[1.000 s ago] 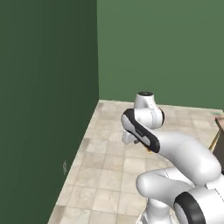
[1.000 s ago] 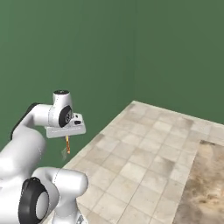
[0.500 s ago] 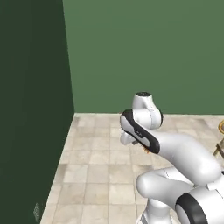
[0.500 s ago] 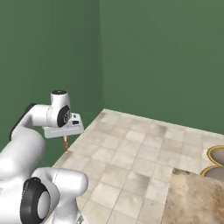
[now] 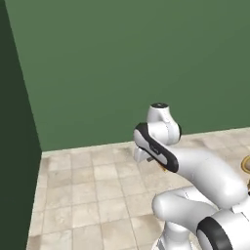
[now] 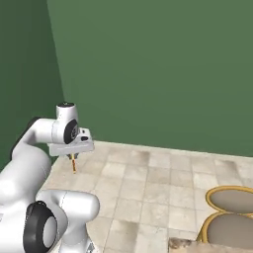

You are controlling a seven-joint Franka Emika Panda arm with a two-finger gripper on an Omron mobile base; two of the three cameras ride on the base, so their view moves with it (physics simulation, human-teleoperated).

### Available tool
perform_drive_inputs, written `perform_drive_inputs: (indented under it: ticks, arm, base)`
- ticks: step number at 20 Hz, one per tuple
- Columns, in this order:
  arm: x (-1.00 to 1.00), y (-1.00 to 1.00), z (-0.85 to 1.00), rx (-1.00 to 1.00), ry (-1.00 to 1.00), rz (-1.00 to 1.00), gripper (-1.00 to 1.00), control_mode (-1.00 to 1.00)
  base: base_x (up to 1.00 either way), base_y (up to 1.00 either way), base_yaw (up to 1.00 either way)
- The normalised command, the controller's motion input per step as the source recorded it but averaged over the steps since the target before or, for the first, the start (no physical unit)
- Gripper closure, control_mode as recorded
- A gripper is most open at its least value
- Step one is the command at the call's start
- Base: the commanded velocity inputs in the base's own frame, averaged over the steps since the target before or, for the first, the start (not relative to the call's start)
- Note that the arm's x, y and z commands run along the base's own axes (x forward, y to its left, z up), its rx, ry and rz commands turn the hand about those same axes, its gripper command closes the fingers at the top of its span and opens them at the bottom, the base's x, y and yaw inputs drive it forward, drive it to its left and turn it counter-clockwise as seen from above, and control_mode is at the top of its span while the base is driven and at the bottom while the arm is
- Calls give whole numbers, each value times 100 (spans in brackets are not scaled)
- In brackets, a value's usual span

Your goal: Take the fork and place it on the left side of the plate. Then take the spoon and place it on the right side of the plate. Make sure they're directly next to the plate.

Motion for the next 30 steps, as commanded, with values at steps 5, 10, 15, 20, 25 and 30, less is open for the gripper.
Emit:
perform_drive_inputs:
  ticks: [5, 10, 15, 20, 25, 30]
  arm:
    - [0, 0, 0, 0, 0, 0, 100, 100]
    - [0, 0, 0, 0, 0, 0, 100, 100]
    - [0, 0, 0, 0, 0, 0, 100, 100]
    - [0, 0, 0, 0, 0, 0, 100, 100]
    - [0, 0, 0, 0, 0, 0, 100, 100]
    - [0, 0, 0, 0, 0, 0, 100, 100]
  base:
    - [94, -2, -53]
    - [70, 0, -64]
    - [46, 0, -72]
    - [42, 0, -74]
    - [95, 52, -56]
    - [100, 98, -45]
